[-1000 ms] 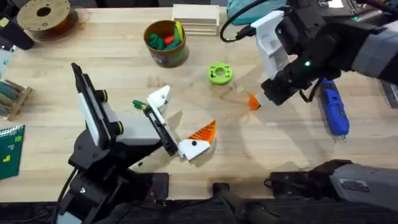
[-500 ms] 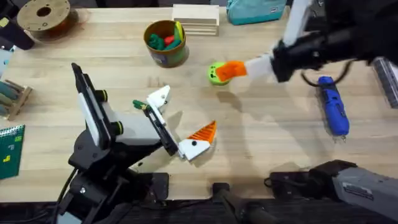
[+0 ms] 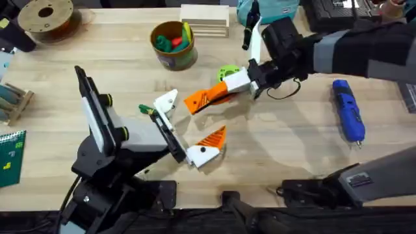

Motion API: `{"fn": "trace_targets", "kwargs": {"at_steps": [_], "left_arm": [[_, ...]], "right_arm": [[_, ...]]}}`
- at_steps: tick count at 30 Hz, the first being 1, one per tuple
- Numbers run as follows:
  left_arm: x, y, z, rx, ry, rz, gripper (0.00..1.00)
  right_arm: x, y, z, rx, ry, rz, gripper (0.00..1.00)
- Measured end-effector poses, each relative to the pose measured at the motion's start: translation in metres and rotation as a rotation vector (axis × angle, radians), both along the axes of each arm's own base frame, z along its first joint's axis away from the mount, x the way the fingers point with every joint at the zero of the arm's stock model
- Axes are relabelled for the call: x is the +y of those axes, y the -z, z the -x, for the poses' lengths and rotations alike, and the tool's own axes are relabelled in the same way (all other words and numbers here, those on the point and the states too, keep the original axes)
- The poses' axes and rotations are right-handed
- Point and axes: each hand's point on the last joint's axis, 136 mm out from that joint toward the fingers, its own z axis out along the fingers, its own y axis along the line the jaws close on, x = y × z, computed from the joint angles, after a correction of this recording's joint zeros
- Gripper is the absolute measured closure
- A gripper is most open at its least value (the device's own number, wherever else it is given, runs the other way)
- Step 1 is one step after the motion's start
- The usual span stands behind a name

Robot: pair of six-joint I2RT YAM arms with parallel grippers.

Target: Pick up the gripper from the table and insert it into the empty holder that is missing its gripper. Then pick up a screw, insert it into the mounting hole, and use the screwdriver to tighten it. Finally, clean up the table by picking up the vegetable and placing it into the bucket.

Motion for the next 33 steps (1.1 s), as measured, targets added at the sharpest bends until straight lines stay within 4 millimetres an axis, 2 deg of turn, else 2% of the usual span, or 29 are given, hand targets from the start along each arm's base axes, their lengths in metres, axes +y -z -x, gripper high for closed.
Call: {"fn": "trace_targets", "kwargs": {"at_steps": [8,12,15,24,31,33], "left_arm": [[0.000,0.000,0.000,0.000,0.000,0.000,0.014],[0.000,0.000,0.000,0.000,0.000,0.000,0.014],[0.000,0.000,0.000,0.000,0.000,0.000,0.014],[0.001,0.000,-0.001,0.000,-0.006,0.000,0.014],[0.002,0.000,-0.004,-0.001,-0.025,-0.001,0.014],[0.007,-0.001,-0.010,-0.006,-0.066,-0.001,0.014]], "right_arm": [[0.000,-0.007,0.003,0.071,-0.011,-0.033,0.984],[0.003,-0.011,-0.002,0.056,-0.011,-0.047,0.984],[0.009,-0.014,-0.004,0.036,-0.021,-0.058,0.984],[0.028,-0.015,0.006,0.048,-0.063,-0.037,0.984],[0.032,-0.017,0.000,0.021,-0.057,-0.044,0.984],[0.040,-0.019,-0.006,-0.017,-0.062,-0.066,0.985]]}}
